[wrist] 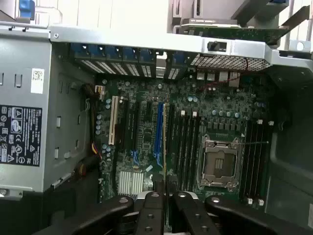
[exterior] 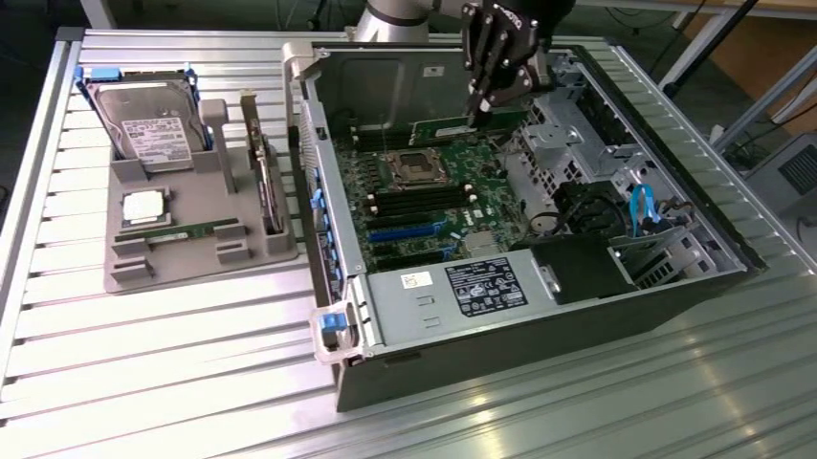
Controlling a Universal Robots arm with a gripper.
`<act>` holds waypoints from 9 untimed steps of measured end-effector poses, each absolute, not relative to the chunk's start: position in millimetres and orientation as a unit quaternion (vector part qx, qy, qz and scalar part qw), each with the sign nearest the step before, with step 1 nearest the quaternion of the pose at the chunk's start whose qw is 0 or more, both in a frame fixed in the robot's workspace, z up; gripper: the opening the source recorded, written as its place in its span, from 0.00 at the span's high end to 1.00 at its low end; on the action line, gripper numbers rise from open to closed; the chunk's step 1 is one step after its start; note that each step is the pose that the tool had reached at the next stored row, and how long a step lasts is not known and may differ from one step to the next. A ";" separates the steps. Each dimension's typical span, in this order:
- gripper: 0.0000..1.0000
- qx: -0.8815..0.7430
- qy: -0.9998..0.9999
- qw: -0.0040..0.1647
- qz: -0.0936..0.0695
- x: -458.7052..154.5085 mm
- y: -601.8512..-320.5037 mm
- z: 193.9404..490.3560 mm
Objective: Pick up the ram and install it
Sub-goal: 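Pick up the ram and move it above insertion slot, then insert the ram into the slot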
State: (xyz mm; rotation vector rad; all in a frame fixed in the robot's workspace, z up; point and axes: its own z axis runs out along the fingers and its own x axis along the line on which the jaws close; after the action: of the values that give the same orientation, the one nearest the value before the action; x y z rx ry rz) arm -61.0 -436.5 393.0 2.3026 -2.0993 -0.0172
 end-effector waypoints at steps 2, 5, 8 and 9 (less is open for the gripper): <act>0.87 0.739 -0.674 0.013 -0.005 -30.4 -436.5 392.9; 0.87 0.739 -0.674 0.013 -0.006 -23.7 -436.5 392.9; 0.87 0.739 -0.674 0.013 -0.006 -23.7 -436.4 392.9; 0.87 0.739 -0.674 0.013 -0.005 -23.7 -435.5 392.6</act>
State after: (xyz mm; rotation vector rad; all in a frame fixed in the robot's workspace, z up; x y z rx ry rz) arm -23.7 -435.5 392.6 2.3026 -2.0991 -0.0170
